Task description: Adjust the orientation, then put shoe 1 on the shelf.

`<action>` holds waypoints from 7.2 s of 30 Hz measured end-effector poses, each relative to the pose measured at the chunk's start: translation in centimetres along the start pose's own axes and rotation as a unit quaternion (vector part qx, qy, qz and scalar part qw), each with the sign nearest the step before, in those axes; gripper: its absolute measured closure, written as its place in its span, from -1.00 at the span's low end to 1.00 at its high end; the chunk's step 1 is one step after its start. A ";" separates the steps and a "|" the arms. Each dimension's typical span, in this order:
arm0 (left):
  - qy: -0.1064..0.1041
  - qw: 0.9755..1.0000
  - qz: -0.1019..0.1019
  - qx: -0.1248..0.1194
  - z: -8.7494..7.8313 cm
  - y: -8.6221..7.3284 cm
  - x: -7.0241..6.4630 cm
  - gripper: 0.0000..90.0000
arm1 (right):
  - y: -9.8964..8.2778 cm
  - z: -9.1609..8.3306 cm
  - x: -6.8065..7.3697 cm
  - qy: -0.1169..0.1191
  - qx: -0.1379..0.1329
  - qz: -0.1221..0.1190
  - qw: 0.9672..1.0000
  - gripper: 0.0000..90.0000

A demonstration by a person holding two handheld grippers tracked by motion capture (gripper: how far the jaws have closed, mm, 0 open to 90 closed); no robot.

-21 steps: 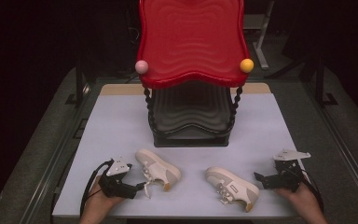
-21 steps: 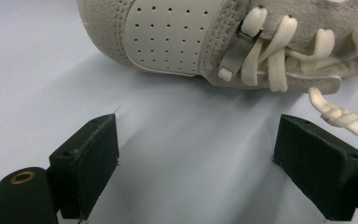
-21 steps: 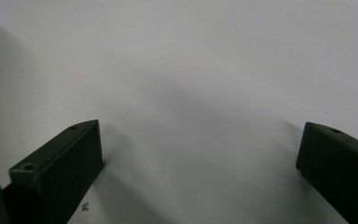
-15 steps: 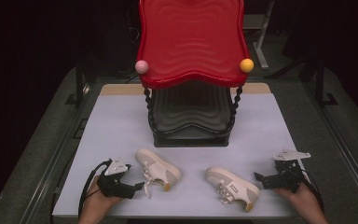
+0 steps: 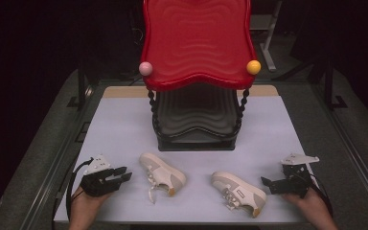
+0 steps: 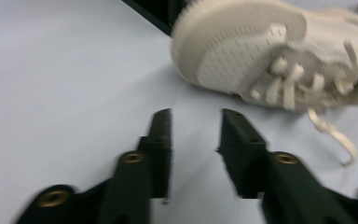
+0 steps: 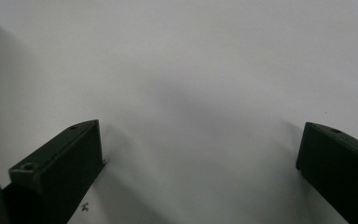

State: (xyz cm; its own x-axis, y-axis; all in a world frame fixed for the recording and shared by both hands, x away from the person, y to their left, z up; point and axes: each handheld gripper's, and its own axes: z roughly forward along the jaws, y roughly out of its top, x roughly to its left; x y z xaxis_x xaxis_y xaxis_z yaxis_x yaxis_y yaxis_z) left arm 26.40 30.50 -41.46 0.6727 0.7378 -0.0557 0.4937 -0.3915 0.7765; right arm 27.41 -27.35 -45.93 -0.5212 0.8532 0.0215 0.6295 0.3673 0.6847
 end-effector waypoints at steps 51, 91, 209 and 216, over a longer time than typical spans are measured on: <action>-0.070 0.995 0.056 -0.041 2.2 4.8 -6.2 0.98 | 0.0 0.0 0.0 0.000 0.000 0.000 1.000 -1.00; -0.102 0.992 0.059 -0.037 10.2 9.1 -7.7 1.00 | 0.0 0.0 0.0 0.000 0.000 0.000 1.000 -1.00; -0.195 0.941 0.274 -0.028 7.8 22.8 -10.8 0.76 | 0.0 0.0 0.0 0.001 0.000 0.001 1.000 -1.00; -0.171 0.943 0.285 -0.018 9.3 23.3 -9.4 0.76 | 0.0 0.0 0.0 0.001 -0.001 0.001 1.000 -1.00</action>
State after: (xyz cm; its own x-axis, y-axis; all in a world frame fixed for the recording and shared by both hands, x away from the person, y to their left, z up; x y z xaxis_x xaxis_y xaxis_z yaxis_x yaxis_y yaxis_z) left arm 36.75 9.35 -28.69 0.9644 0.1911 0.1829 -0.0163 -0.6472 0.7621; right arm 27.43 -27.37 -45.94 -0.5212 0.8531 0.0238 0.6294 0.3654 0.6858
